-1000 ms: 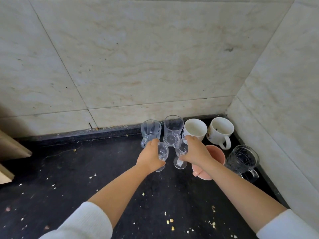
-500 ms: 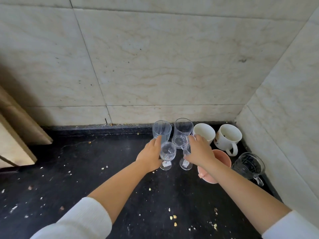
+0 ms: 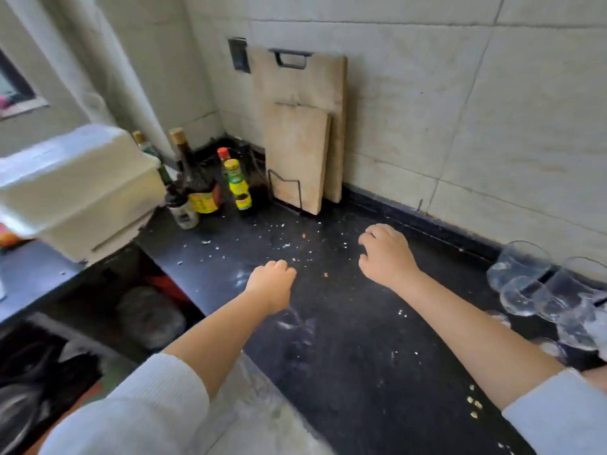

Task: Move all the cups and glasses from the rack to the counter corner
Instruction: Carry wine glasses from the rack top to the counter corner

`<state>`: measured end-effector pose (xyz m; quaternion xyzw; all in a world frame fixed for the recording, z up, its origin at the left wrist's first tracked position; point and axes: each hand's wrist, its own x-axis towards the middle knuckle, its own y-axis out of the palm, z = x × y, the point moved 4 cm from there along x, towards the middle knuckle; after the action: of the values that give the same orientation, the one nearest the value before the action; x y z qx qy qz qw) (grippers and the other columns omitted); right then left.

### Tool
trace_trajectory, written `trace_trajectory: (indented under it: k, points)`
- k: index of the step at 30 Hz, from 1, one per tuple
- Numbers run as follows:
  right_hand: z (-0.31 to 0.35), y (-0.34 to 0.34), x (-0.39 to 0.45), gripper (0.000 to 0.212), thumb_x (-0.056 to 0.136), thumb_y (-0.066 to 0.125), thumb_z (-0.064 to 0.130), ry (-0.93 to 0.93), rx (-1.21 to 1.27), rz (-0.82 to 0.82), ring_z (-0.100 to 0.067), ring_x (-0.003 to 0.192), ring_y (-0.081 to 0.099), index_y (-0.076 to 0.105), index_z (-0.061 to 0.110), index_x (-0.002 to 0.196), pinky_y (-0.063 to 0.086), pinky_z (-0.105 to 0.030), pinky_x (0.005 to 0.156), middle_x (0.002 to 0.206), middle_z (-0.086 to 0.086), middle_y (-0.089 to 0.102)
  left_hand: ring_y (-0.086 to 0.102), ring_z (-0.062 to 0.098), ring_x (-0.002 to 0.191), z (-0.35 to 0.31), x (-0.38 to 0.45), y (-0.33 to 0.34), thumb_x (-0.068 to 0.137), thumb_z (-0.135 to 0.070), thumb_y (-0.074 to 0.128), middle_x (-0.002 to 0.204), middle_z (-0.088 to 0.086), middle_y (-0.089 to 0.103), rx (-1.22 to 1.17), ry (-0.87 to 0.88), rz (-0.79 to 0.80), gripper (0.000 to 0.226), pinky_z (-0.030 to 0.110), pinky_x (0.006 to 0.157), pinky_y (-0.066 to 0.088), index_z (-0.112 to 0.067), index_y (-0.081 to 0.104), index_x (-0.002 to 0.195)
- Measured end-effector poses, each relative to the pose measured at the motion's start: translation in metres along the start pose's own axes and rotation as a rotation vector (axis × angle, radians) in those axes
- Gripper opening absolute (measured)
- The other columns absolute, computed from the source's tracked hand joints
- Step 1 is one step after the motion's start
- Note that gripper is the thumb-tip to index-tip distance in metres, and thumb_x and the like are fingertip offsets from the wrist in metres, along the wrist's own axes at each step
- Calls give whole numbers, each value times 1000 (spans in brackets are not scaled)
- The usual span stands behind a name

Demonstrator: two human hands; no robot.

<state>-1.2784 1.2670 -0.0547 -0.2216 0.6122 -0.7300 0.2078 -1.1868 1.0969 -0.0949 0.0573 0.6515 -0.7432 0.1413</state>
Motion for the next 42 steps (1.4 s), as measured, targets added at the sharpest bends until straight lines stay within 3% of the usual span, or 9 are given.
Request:
trace_trajectory:
  k: [9, 15, 25, 32, 35, 42]
  points:
    - [287, 1, 21, 35, 82, 47, 12, -424, 29, 78, -31, 115, 46, 53, 5, 116, 38, -38, 95, 122, -14, 52, 45, 31, 118, 217, -221, 33, 89, -18, 43, 126, 11, 48, -69, -535, -86, 36, 42, 87, 44, -11, 46, 124]
    - [505, 5, -34, 39, 81, 48, 14, -723, 42, 74, -32, 117, 47, 53, 6, 119, 39, -39, 97, 126, -14, 52, 44, 31, 120, 332, -405, 76, 88, -17, 44, 127, 11, 47, -154, -890, -98, 38, 42, 89, 44, -13, 43, 126]
    - [808, 2, -154, 41, 86, 47, 21, -1019, 50, 120, -34, 120, 46, 48, 8, 125, 41, -40, 95, 131, -14, 48, 43, 31, 123, 477, -679, 111, 88, -19, 48, 131, 14, 45, -180, -1296, -89, 41, 42, 95, 43, -12, 43, 129]
    - [964, 14, -215, 35, 85, 46, 20, -1206, 72, 154, -33, 118, 46, 52, 8, 117, 41, -40, 94, 124, -14, 51, 47, 32, 119, 551, -792, 145, 89, -20, 46, 127, 14, 47, -248, -1472, -53, 35, 43, 90, 44, -12, 47, 123]
    - [1027, 25, -225, 39, 85, 47, 20, -1245, 90, 183, -32, 119, 45, 49, 9, 123, 40, -40, 94, 126, -14, 50, 47, 31, 118, 590, -825, 160, 89, -19, 44, 125, 14, 48, -253, -1500, -15, 34, 42, 89, 45, -10, 47, 122]
    - [1200, 35, -227, 44, 84, 49, 23, -1325, 166, 219, -33, 120, 45, 48, 10, 126, 42, -42, 97, 129, -14, 49, 49, 30, 117, 721, -903, 177, 89, -17, 41, 127, 13, 48, -177, -1570, -5, 36, 38, 81, 45, -8, 48, 123]
